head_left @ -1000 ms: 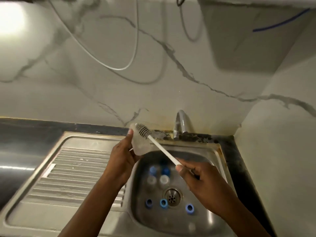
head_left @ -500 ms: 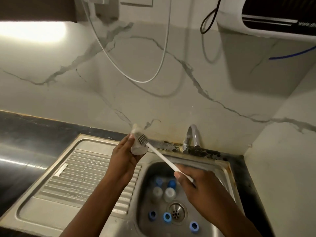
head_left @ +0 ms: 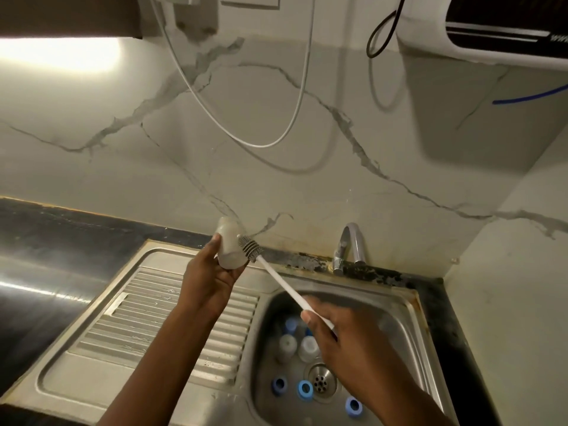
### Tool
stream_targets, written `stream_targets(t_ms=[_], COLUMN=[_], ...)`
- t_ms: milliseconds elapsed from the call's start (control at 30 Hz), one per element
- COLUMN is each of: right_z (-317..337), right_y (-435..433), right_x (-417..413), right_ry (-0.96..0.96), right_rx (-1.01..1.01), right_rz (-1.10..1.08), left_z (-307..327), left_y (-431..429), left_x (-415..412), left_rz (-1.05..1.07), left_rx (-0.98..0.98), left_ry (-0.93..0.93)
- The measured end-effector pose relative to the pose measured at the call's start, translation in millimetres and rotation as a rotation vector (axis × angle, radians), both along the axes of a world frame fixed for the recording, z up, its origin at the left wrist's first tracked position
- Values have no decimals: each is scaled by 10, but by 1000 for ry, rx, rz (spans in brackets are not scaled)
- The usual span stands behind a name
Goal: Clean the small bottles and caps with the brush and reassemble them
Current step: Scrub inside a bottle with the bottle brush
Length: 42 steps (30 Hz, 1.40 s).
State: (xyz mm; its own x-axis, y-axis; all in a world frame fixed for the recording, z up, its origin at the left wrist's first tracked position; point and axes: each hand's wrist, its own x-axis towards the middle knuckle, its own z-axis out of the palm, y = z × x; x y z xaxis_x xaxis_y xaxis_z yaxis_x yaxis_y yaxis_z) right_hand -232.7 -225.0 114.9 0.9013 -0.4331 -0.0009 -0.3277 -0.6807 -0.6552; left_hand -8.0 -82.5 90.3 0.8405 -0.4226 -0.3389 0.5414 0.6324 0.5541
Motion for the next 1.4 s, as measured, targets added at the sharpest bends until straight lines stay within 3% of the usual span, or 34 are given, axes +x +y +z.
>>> stream_targets(t_ms=[333, 767, 1100, 1233, 1400], right_z=[70, -5, 69, 66, 50], right_y=[-110, 95, -125, -187, -194], right_x=[226, -55, 213, 254, 251], right_ry=[-114, -38, -109, -106, -126], right_rx=[-49, 2, -52, -108, -142], right_rz=[-95, -38, -126, -124, -115], left_z=[-41, 53, 83, 26, 22], left_y=[-151, -30, -249, -204, -206], left_x=[-271, -40, -413, -346, -282], left_rz=[-208, -76, -250, -309, -328], left_rx=[-136, -168, -261, -127, 207], left_ry=[19, 89, 116, 54, -145])
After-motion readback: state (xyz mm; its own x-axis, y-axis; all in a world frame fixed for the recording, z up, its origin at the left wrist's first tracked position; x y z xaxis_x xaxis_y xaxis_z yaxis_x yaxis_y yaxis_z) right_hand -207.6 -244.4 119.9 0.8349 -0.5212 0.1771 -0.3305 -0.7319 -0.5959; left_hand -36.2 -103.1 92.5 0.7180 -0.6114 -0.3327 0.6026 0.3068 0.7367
